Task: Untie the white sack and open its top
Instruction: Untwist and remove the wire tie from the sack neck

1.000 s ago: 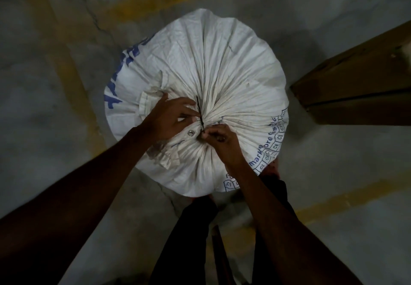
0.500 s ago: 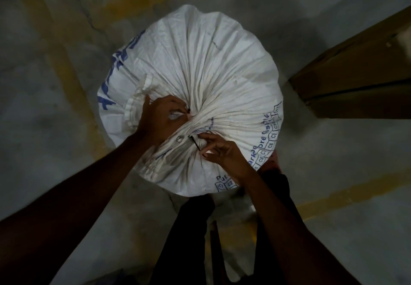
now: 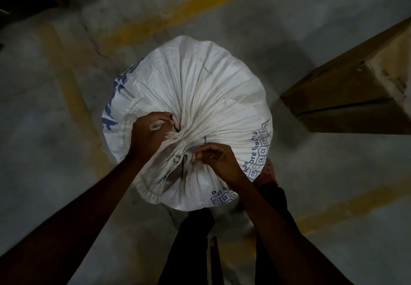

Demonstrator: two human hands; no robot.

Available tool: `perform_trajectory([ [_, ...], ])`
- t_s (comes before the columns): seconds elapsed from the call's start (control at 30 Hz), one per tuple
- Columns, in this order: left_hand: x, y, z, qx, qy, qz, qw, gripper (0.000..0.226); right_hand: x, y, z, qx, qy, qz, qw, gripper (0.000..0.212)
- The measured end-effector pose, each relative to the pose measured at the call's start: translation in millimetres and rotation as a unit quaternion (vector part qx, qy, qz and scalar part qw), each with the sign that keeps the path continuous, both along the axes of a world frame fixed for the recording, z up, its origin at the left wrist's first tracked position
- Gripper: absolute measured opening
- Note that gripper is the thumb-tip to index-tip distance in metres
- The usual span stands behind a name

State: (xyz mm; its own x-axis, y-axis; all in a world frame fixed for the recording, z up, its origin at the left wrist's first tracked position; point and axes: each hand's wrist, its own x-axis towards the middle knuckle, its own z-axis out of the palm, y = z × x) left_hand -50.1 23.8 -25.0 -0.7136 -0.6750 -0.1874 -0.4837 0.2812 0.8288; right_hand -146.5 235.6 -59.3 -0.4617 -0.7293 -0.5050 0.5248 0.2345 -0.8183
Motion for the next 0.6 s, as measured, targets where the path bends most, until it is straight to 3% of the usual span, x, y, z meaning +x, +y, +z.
perform_trajectory([
  [0.2,-13,-17,20,-0.021,0.063,0.051,0.996,0.009,-8,-49,15,0.002,0.058,-0.050,0.997,0.013],
  [0.3,-16,-28,27,-0.037,0.095,0.071,0.992,0.010,-9,-83,14,0.042,0.213,-0.040,0.975,0.017],
  [0.4,-17,-37,31,-0.045,0.107,0.096,0.989,0.013,-8,-107,10,0.094,0.335,0.076,0.934,0.017],
  [0.47,-19,-46,32,-0.029,0.113,0.128,0.985,0.013,-8,-115,13,0.096,0.347,0.127,0.924,0.016],
  [0.53,-19,-56,31,-0.037,0.123,0.158,0.979,0.012,-11,-114,19,0.061,0.355,0.122,0.925,0.021],
  [0.6,-18,-61,31,-0.048,0.135,0.190,0.971,0.013,-16,-112,31,0.026,0.348,0.115,0.930,0.013],
])
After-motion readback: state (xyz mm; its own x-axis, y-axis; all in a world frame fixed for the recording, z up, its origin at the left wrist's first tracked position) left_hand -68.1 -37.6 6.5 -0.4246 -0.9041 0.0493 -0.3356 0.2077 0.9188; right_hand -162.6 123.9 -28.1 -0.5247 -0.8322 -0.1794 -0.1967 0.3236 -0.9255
